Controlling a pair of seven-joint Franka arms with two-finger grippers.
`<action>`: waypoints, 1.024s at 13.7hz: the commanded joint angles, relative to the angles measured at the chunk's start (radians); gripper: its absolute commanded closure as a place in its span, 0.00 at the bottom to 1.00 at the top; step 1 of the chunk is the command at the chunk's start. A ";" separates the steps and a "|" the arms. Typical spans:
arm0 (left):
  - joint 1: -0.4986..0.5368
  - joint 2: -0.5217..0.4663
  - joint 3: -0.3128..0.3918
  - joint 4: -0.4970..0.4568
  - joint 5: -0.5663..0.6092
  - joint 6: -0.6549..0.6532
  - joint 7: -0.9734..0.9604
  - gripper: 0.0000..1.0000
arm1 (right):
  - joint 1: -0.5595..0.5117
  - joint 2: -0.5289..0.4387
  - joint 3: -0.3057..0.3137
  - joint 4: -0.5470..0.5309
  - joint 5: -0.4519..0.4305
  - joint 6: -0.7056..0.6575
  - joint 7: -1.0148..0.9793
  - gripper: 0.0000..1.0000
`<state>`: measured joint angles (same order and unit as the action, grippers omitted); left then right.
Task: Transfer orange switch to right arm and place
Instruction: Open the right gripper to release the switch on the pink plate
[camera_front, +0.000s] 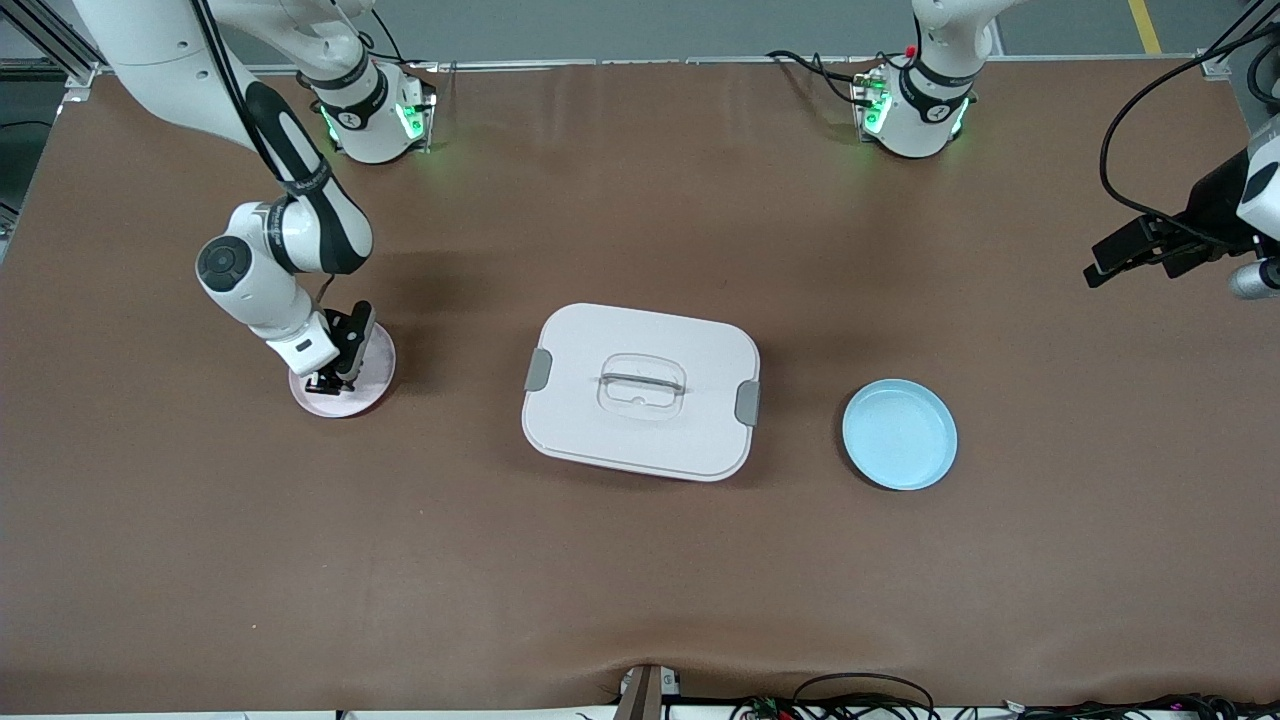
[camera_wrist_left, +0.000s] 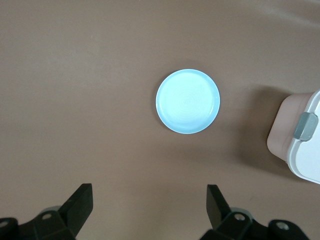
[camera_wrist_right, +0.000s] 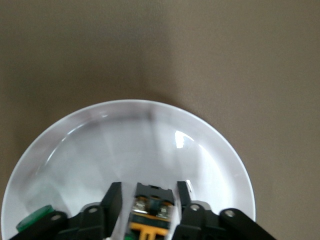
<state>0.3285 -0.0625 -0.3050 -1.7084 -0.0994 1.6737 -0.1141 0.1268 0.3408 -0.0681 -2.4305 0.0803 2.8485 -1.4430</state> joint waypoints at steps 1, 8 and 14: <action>-0.233 0.010 0.223 0.019 0.026 -0.012 0.011 0.00 | 0.007 0.014 0.010 -0.002 -0.001 0.015 0.042 0.00; -0.421 0.027 0.419 0.090 0.033 -0.003 0.011 0.00 | 0.005 0.007 0.011 0.005 -0.001 0.014 0.049 0.00; -0.359 0.006 0.279 0.119 0.035 -0.015 -0.009 0.00 | 0.019 -0.045 0.013 0.125 -0.001 -0.261 0.116 0.00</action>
<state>-0.0467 -0.0516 -0.0071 -1.6051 -0.0906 1.6762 -0.1192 0.1344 0.3380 -0.0561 -2.3503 0.0805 2.6981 -1.3580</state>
